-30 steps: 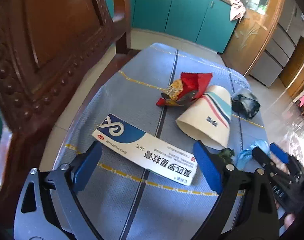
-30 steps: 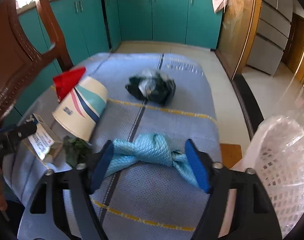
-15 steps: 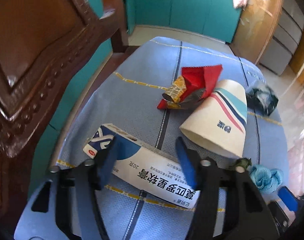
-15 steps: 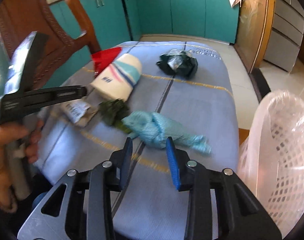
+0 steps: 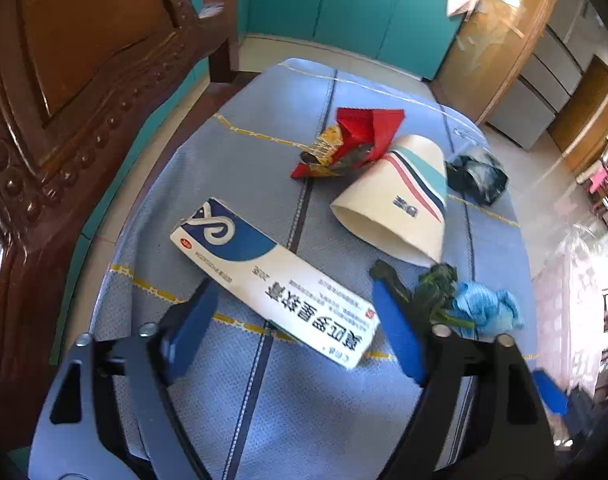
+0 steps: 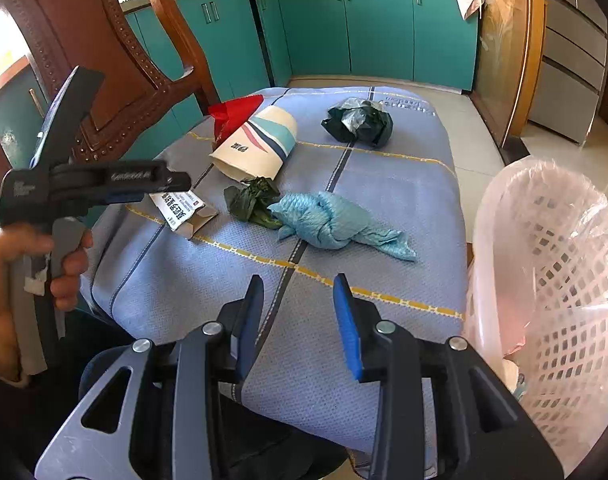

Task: Collect trash

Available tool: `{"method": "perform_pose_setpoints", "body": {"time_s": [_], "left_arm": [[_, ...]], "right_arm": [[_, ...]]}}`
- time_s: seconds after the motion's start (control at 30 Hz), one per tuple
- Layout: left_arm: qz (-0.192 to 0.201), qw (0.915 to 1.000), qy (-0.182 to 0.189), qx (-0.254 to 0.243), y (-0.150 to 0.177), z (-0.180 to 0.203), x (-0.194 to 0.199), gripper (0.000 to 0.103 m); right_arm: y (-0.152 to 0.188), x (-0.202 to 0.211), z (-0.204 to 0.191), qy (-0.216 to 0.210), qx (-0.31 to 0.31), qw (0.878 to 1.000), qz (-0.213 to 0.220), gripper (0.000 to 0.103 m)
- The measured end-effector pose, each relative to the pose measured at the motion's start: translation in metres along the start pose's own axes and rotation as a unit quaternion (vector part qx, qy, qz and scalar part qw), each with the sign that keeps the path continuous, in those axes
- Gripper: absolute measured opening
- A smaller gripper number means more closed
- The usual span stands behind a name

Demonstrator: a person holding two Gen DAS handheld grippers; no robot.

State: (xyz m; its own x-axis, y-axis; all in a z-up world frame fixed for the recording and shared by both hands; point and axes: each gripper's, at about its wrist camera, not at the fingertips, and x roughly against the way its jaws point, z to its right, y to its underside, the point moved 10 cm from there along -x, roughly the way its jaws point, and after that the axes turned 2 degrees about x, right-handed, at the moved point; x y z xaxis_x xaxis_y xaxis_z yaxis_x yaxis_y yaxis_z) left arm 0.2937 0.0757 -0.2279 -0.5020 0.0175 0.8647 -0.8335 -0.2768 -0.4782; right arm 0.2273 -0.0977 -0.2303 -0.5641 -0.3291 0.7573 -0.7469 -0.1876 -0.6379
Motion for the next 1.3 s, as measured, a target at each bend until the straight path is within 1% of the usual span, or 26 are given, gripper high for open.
{"method": "perform_pose_setpoints", "body": {"time_s": [0.07,0.17,0.2,0.27,0.3,0.33,0.4,0.43,0.47,0.5,0.57,0.6,0.63,0.67,0.73,0.77,0.8,0.83,0.87,0.9,0.97,1.03,1.13,1.23,1.27,1.3], "left_arm": [[-0.010,0.9998,-0.012,0.009,-0.004,0.001,-0.009,0.083],[-0.022,0.9983,-0.052,-0.013,-0.007,0.006,-0.027,0.083],[-0.023,0.9979,-0.057,-0.018,-0.009,0.007,-0.032,0.081],[-0.022,0.9967,-0.068,-0.038,-0.009,0.012,-0.037,0.068],[-0.021,0.9957,-0.067,-0.060,-0.007,0.017,-0.040,0.059],[-0.015,0.9952,-0.064,-0.073,-0.008,0.020,-0.041,0.056],[-0.003,0.9915,-0.062,-0.114,-0.006,0.028,-0.037,0.052],[-0.003,0.9889,-0.052,-0.139,-0.003,0.035,-0.036,0.050],[-0.005,0.9861,-0.041,-0.161,0.000,0.040,-0.035,0.049],[-0.005,0.9801,-0.027,-0.197,0.004,0.048,-0.032,0.048],[-0.005,0.9717,-0.027,-0.235,0.011,0.050,-0.026,0.047],[-0.007,0.9698,-0.025,-0.243,0.013,0.050,-0.023,0.047],[-0.008,0.9692,-0.019,-0.246,0.015,0.049,-0.020,0.047],[-0.011,0.9698,-0.012,-0.243,0.016,0.047,-0.017,0.048],[-0.012,0.9726,0.003,-0.232,0.018,0.039,-0.011,0.048],[-0.012,0.9754,0.010,-0.220,0.019,0.034,-0.009,0.049],[-0.011,0.9774,0.014,-0.211,0.020,0.030,-0.008,0.054],[-0.009,0.9797,0.019,-0.199,0.020,0.027,-0.007,0.060],[-0.006,0.9817,0.024,-0.189,0.018,0.023,-0.006,0.063],[-0.003,0.9839,0.029,-0.176,0.017,0.020,-0.003,0.069],[0.006,0.9868,0.031,-0.159,0.018,0.016,0.003,0.073],[0.011,0.9874,0.028,-0.155,0.017,0.015,0.001,0.079],[0.012,0.9888,0.033,-0.145,0.025,0.013,0.005,0.079],[0.012,0.9879,0.032,-0.151,0.029,0.017,0.005,0.079],[0.012,0.9874,0.030,-0.155,0.031,0.018,0.005,0.079],[0.012,0.9867,0.028,-0.160,0.031,0.021,0.003,0.079]], "right_arm": [[0.001,-0.001,-0.001,-0.001,-0.001,1.000,0.000,0.036],[0.002,0.000,-0.004,-0.003,-0.001,1.000,0.001,0.036],[0.003,0.001,-0.003,-0.004,-0.002,1.000,0.001,0.036],[0.003,0.003,0.000,-0.003,-0.006,1.000,0.003,0.037],[0.002,0.003,0.001,-0.002,-0.007,1.000,0.004,0.037],[0.002,0.004,0.003,-0.001,-0.009,1.000,0.005,0.037],[0.000,0.005,0.007,0.000,-0.013,1.000,0.008,0.039],[0.000,0.005,0.010,0.001,-0.015,1.000,0.008,0.040],[-0.001,0.004,0.010,0.002,-0.017,1.000,0.008,0.042],[-0.002,0.004,0.012,0.002,-0.018,1.000,0.009,0.042],[-0.003,0.001,0.012,0.000,-0.019,1.000,0.010,0.043],[-0.005,-0.001,0.013,-0.001,-0.020,1.000,0.011,0.044],[-0.006,-0.004,0.013,-0.001,-0.020,1.000,0.011,0.045],[-0.008,-0.006,0.014,-0.001,-0.023,1.000,0.012,0.048],[-0.015,-0.013,0.018,0.003,-0.031,0.999,0.018,0.054],[-0.021,-0.018,0.022,0.015,-0.036,0.999,0.023,0.059],[-0.025,-0.021,0.024,0.023,-0.037,0.999,0.025,0.064],[-0.030,-0.026,0.027,0.033,-0.037,0.998,0.027,0.066],[-0.036,-0.032,0.029,0.051,-0.032,0.998,0.029,0.070],[-0.040,-0.037,0.032,0.066,-0.029,0.997,0.028,0.073],[-0.045,-0.046,0.034,0.090,-0.018,0.996,0.024,0.074],[-0.047,-0.053,0.033,0.099,-0.006,0.995,0.016,0.074],[-0.046,-0.060,0.025,0.101,0.017,0.995,0.007,0.074],[-0.043,-0.065,0.021,0.106,0.036,0.994,-0.002,0.073],[-0.041,-0.067,0.022,0.102,0.035,0.994,-0.005,0.068],[-0.039,-0.069,0.020,0.095,0.032,0.995,-0.009,0.061]]}}
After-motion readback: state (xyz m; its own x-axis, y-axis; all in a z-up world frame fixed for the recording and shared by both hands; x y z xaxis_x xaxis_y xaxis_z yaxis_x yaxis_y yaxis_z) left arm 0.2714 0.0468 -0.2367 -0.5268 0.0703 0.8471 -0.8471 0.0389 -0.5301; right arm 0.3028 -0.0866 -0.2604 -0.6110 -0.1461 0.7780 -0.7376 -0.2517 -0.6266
